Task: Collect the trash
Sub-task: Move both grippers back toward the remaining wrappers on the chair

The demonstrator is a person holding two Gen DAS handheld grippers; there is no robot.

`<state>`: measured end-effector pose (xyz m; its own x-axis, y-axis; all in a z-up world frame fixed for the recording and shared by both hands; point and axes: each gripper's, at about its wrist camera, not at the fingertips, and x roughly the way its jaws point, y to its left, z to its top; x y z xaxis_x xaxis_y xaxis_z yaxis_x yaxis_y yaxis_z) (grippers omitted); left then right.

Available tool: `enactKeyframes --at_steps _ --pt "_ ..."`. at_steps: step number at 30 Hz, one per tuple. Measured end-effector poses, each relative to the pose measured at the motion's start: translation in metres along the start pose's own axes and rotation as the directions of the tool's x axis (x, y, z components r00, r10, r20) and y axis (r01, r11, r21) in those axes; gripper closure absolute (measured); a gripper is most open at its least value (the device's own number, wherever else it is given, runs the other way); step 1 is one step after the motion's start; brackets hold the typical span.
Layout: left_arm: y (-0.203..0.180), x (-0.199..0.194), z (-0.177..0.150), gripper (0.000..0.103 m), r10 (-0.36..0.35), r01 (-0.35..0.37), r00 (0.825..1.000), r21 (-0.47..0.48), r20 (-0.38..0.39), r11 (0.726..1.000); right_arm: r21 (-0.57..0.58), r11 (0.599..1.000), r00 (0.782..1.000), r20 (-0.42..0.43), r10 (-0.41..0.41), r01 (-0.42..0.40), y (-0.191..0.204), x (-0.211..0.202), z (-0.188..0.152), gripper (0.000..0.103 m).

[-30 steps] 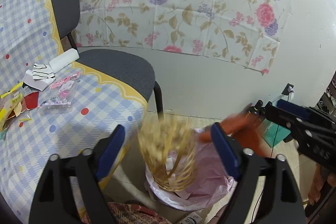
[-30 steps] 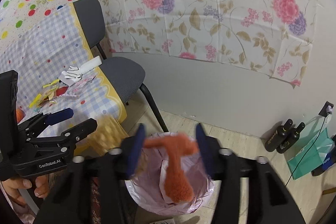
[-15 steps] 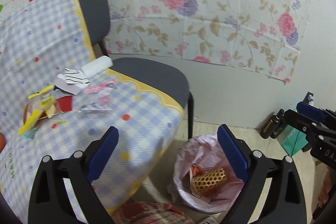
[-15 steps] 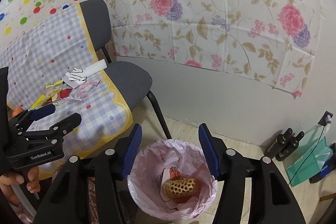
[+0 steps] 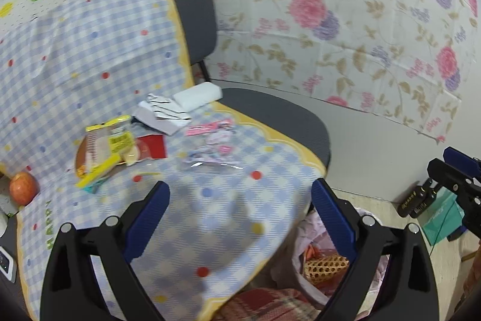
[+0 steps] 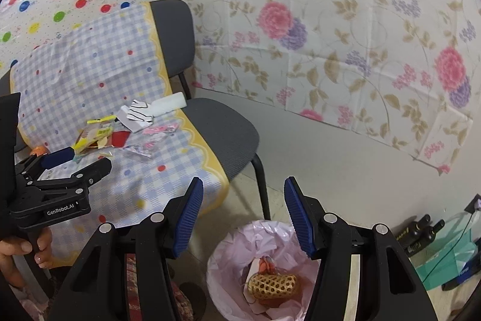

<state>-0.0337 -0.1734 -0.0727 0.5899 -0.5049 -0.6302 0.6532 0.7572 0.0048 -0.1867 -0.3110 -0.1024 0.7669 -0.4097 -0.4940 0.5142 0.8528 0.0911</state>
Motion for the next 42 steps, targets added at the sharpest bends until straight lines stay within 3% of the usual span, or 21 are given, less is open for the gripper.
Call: enactKeyframes --at_steps 11,20,32,42 --pt "0.066 -0.019 0.005 0.008 0.145 -0.143 0.989 -0.086 0.024 0.986 -0.087 0.991 0.993 0.036 0.11 -0.106 0.063 0.017 0.029 0.045" --pt "0.124 -0.029 0.002 0.008 0.25 -0.246 0.968 -0.169 0.004 0.954 -0.139 0.97 0.978 0.033 0.206 -0.2 0.116 0.032 0.044 0.042" --pt "0.173 -0.024 -0.004 0.008 0.34 -0.343 0.939 -0.218 -0.053 0.914 -0.163 0.951 0.963 0.016 0.27 -0.264 0.162 0.059 0.057 0.04" --pt "0.204 -0.021 0.0 0.008 0.368 -0.367 0.929 -0.272 -0.052 0.889 -0.181 0.944 0.95 0.095 0.298 -0.277 0.179 0.086 0.082 0.038"
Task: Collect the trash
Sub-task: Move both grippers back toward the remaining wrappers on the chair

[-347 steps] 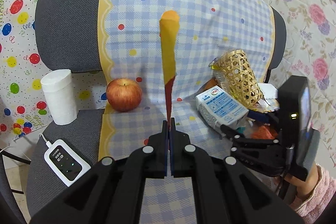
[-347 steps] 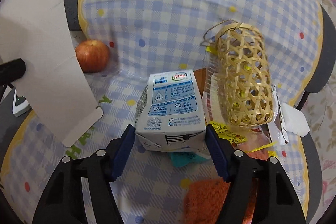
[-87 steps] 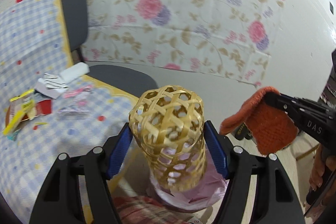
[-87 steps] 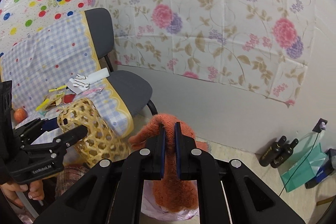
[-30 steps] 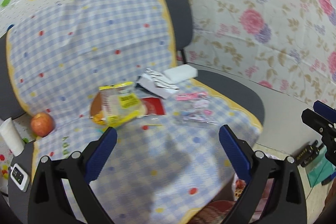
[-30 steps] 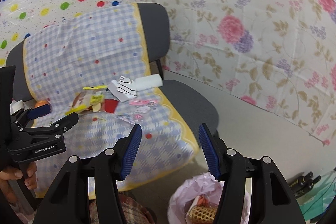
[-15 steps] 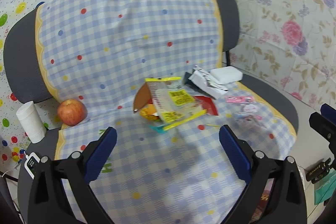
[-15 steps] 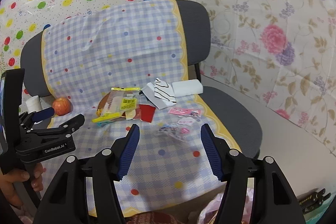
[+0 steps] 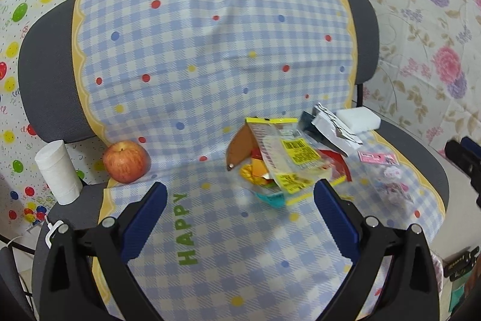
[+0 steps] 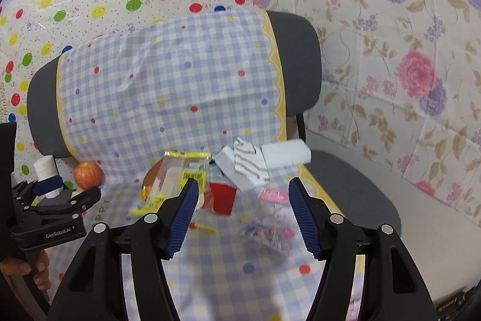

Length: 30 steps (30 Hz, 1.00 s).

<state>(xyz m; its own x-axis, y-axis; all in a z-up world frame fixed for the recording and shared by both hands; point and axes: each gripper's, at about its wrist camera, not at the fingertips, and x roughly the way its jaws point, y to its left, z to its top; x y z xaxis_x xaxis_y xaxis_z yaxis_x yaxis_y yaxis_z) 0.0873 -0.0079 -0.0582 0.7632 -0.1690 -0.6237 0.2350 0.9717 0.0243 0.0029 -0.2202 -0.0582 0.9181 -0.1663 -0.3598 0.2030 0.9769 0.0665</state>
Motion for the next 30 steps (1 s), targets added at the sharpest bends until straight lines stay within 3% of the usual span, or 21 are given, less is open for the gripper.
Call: enactKeyframes --at_steps 4,15,30 --pt "0.003 0.015 0.001 0.008 0.005 -0.005 1.0 -0.016 -0.006 1.0 -0.007 1.0 1.0 0.003 -0.013 0.013 -0.002 0.017 0.008 0.037" --pt "-0.02 0.071 -0.011 0.011 -0.073 0.073 0.991 -0.012 -0.109 0.997 0.008 0.999 0.997 -0.06 -0.046 0.047 -0.028 0.052 -0.005 0.038" --pt "-0.004 0.066 -0.009 0.011 -0.013 0.01 0.997 -0.043 -0.078 0.999 0.011 0.999 0.991 -0.122 -0.047 0.049 -0.037 0.063 -0.023 0.038"
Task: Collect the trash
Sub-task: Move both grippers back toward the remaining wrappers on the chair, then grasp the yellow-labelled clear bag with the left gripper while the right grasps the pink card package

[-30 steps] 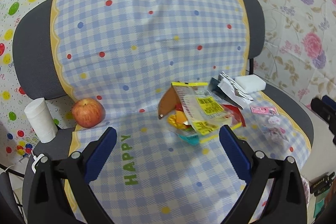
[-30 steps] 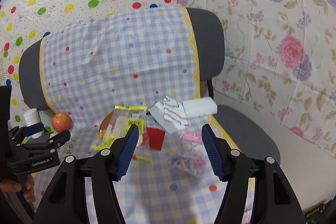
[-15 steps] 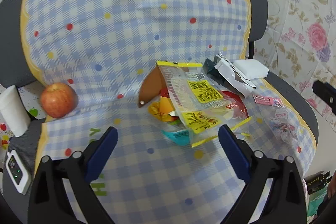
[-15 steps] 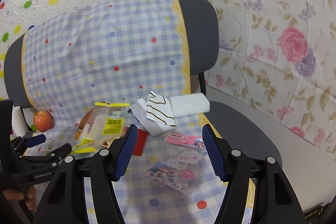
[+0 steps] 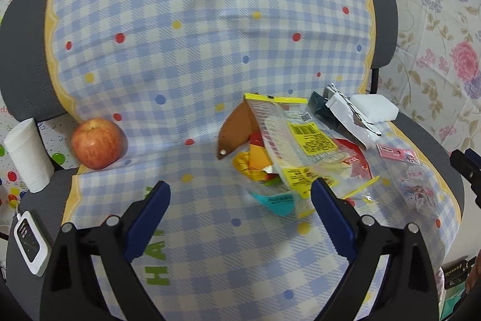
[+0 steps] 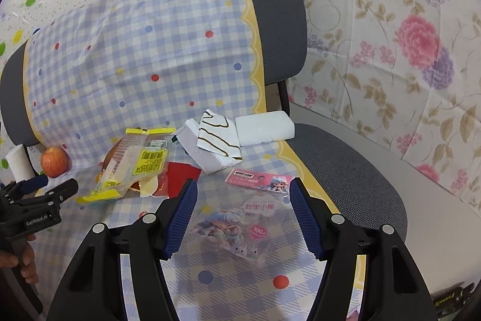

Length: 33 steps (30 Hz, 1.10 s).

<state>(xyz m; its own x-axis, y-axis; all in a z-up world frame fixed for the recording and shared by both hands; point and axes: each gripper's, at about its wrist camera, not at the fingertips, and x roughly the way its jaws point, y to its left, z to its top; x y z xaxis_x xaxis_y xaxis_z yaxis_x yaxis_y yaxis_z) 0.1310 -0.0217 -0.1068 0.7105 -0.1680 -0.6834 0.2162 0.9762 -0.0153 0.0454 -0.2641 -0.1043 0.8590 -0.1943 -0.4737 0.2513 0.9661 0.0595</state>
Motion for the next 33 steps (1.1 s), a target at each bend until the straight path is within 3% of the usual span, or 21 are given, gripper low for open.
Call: enactKeyframes --at_steps 7,11,13,17,23,26,28,29,30,33 --pt "0.015 0.002 -0.002 0.017 -0.016 0.016 1.0 -0.038 -0.007 0.999 -0.003 1.0 1.0 -0.001 0.005 -0.005 0.004 -0.002 -0.003 0.038" --pt "0.027 0.008 0.002 0.028 -0.045 0.044 0.999 -0.087 -0.008 0.995 0.001 1.0 1.0 -0.013 -0.009 0.009 0.001 0.001 -0.004 0.038" --pt "0.029 0.015 0.005 0.031 -0.092 0.089 0.995 -0.124 -0.025 0.988 0.008 1.0 1.0 -0.02 -0.014 0.014 -0.002 0.005 -0.006 0.038" --pt "0.016 0.029 0.007 0.039 -0.154 0.146 0.987 -0.119 -0.056 0.982 0.028 1.0 0.999 -0.031 -0.008 0.009 -0.006 0.011 -0.009 0.038" --pt "-0.015 0.062 0.014 0.06 -0.202 0.193 0.971 -0.073 -0.132 0.978 0.042 0.999 0.999 -0.042 -0.007 0.009 -0.013 0.017 -0.011 0.038" --pt "-0.022 0.08 0.016 0.06 -0.224 0.211 0.957 -0.085 -0.183 0.974 0.047 0.999 0.999 -0.051 -0.007 0.01 -0.017 0.019 -0.013 0.038" --pt "-0.022 0.086 0.018 0.071 -0.249 0.232 0.949 -0.108 -0.193 0.967 0.05 0.999 0.998 -0.057 -0.007 0.01 -0.019 0.02 -0.014 0.038" --pt "-0.023 0.086 0.019 0.089 -0.258 0.241 0.948 -0.108 -0.188 0.964 0.051 0.999 0.998 -0.058 -0.008 0.011 -0.02 0.019 -0.014 0.038" --pt "-0.023 0.085 0.021 0.097 -0.268 0.251 0.946 -0.108 -0.184 0.962 0.053 0.999 0.998 -0.058 -0.008 0.011 -0.021 0.018 -0.014 0.038" --pt "-0.019 0.066 0.024 0.102 -0.27 0.261 0.955 -0.082 -0.121 0.962 0.055 0.998 0.999 -0.048 -0.01 0.013 -0.024 0.013 -0.013 0.038"
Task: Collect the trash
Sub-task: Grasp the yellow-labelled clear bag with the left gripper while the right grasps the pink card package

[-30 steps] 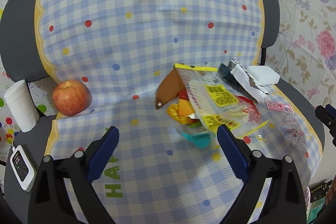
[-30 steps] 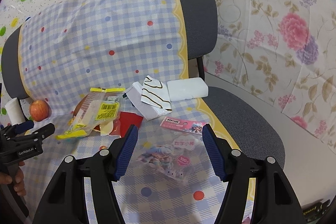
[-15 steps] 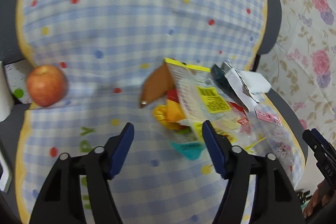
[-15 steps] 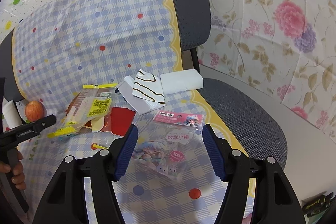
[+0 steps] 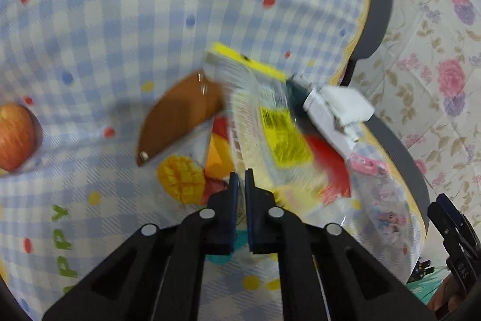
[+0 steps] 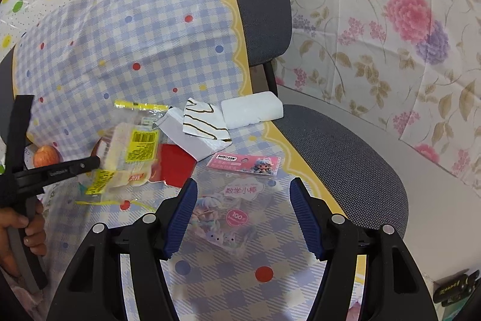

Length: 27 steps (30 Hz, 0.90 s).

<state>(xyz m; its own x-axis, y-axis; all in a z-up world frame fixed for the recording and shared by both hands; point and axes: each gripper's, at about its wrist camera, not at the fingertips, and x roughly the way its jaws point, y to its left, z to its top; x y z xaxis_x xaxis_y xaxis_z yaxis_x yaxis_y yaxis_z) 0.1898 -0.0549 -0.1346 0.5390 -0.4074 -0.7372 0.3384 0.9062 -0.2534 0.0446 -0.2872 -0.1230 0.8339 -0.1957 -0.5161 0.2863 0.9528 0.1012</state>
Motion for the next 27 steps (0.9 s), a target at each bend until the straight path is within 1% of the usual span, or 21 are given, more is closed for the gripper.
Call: enactKeyframes --at_steps 2,4,6,7,8,9,10,13,15,17,18,21,24,27 --pt "0.0 -0.022 0.0 0.103 0.021 -0.023 0.998 0.022 0.063 0.999 0.005 1.0 1.0 0.007 -0.001 0.001 -0.002 -0.004 0.001 0.038" --pt "0.001 -0.046 0.0 0.103 0.046 -0.052 0.991 0.038 0.128 0.998 0.013 1.0 1.0 0.015 0.002 -0.002 -0.004 -0.008 0.002 0.038" --pt "0.004 -0.073 0.001 0.103 0.076 -0.085 0.978 0.038 0.193 0.996 0.02 1.0 1.0 0.022 0.004 -0.004 -0.006 -0.013 0.002 0.038" --pt "0.005 -0.083 0.002 0.103 0.084 -0.094 0.972 0.034 0.217 0.995 0.023 1.0 1.0 0.023 0.003 -0.003 -0.007 -0.014 0.002 0.036" --pt "0.007 -0.094 0.003 0.103 0.09 -0.1 0.967 0.028 0.24 0.995 0.026 1.0 1.0 0.023 -0.002 0.001 -0.008 -0.016 0.002 0.031" --pt "0.01 -0.108 0.003 0.103 0.096 -0.105 0.959 0.02 0.268 0.994 0.031 1.0 1.0 0.027 -0.008 0.007 -0.009 -0.018 0.002 0.028" --pt "0.011 -0.115 0.004 0.103 0.096 -0.106 0.954 0.018 0.283 0.994 0.036 0.999 0.999 0.03 -0.012 0.011 -0.011 -0.02 0.001 0.027" --pt "0.018 -0.138 0.004 0.103 0.086 -0.088 0.943 -0.007 0.321 0.996 0.047 0.999 1.0 0.015 -0.012 0.012 -0.014 -0.02 -0.003 0.026" --pt "0.022 -0.145 0.003 0.103 0.096 -0.095 0.938 -0.021 0.334 0.995 0.046 0.999 1.0 0.001 -0.007 0.007 -0.013 -0.018 -0.006 0.026" --pt "0.019 -0.145 0.0 0.103 0.111 -0.113 0.934 -0.014 0.338 0.993 0.044 0.999 1.0 -0.021 0.008 -0.007 -0.011 -0.012 -0.011 0.028" --pt "0.018 -0.142 -0.001 0.103 0.114 -0.118 0.936 -0.011 0.333 0.993 0.05 0.999 0.999 -0.033 0.013 -0.012 -0.01 -0.007 -0.013 0.028" --pt "0.015 -0.128 -0.007 0.103 0.108 -0.112 0.949 -0.005 0.297 0.994 0.077 0.997 0.998 -0.053 0.016 -0.012 -0.01 0.009 -0.014 0.028" --pt "0.011 -0.113 -0.01 0.103 0.109 -0.115 0.957 0.006 0.271 0.993 0.087 0.996 0.997 -0.072 0.004 0.002 -0.009 0.028 -0.01 0.028" --pt "0.009 -0.103 -0.011 0.103 0.099 -0.105 0.961 0.008 0.258 0.994 0.1 0.995 0.993 -0.122 0.001 0.011 -0.011 0.049 -0.01 0.035"
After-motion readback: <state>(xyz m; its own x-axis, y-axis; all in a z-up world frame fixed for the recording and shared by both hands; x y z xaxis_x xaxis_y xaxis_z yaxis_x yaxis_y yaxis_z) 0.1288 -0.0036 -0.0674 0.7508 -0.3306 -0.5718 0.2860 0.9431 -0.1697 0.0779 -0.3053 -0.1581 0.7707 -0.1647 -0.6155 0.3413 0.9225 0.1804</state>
